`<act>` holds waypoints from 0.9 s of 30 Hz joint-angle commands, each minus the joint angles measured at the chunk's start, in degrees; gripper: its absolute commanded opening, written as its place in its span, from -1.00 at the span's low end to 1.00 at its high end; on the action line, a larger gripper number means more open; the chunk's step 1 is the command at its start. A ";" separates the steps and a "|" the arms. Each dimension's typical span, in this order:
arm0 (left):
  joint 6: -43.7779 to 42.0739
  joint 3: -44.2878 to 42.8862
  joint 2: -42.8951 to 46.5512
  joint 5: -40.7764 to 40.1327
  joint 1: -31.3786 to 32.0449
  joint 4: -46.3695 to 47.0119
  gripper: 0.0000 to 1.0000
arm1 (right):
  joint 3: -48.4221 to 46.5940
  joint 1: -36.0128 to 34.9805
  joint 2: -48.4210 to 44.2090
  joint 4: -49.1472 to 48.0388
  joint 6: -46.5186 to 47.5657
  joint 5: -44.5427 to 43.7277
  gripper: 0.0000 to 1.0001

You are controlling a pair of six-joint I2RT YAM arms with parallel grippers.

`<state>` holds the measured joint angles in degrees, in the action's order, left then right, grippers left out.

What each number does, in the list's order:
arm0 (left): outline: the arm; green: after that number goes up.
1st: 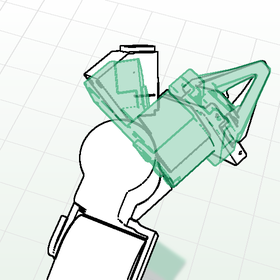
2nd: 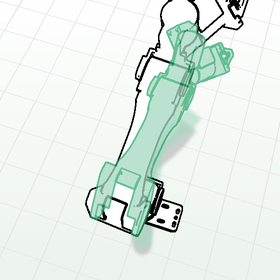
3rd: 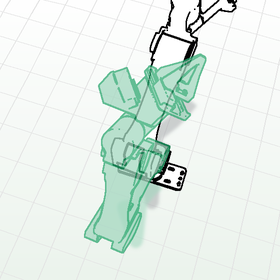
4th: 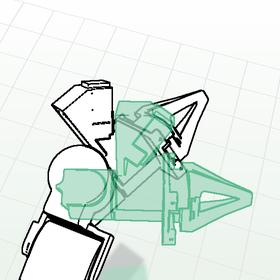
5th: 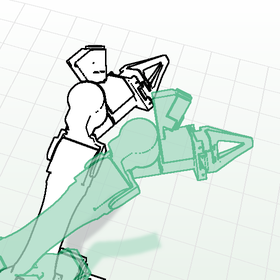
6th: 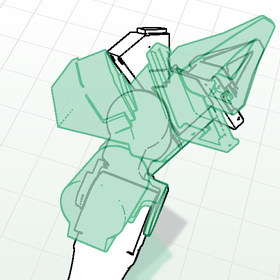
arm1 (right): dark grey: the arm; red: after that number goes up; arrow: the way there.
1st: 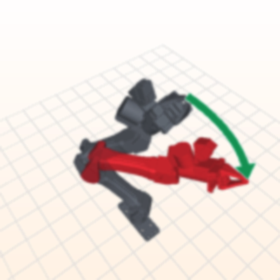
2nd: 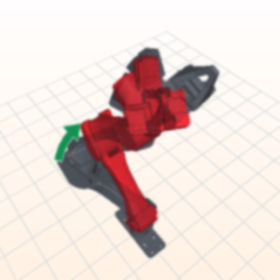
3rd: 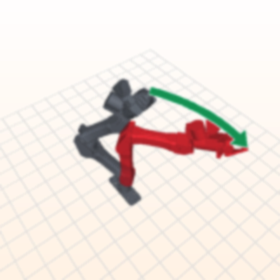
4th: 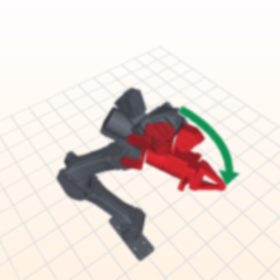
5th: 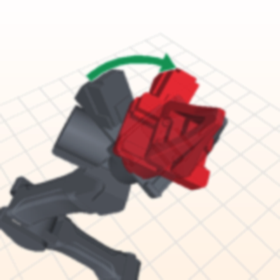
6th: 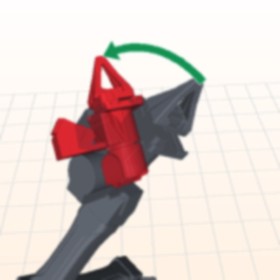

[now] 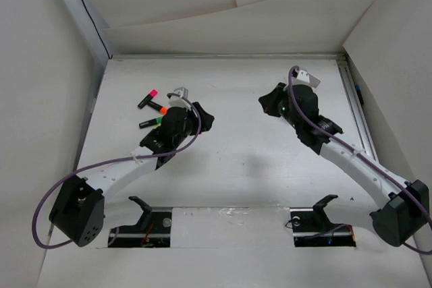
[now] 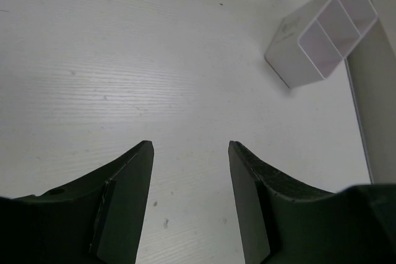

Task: Sort the stationery into containers
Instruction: Move the stationery to the center of the board.

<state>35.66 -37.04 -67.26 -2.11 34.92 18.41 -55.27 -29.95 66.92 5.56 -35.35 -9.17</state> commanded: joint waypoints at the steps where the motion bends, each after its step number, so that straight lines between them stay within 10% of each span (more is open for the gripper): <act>1: 4.32 -4.88 -0.49 -12.81 -0.02 -8.12 -0.05 | 0.77 -2.56 -1.17 -1.34 0.98 0.91 -0.98; 9: 14.60 -15.69 -13.31 -29.26 -1.68 -24.12 -0.11 | 1.30 -4.23 0.67 -1.34 0.99 0.91 -0.72; 27: 18.83 -9.45 -15.08 -26.62 -13.47 -22.89 -0.14 | 2.36 -3.71 0.05 -1.87 0.99 2.14 -0.22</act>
<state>53.23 -44.73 -82.50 -26.00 21.82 -2.63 -53.39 -33.80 67.57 5.61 -34.72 -7.68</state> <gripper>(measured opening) 0.436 0.386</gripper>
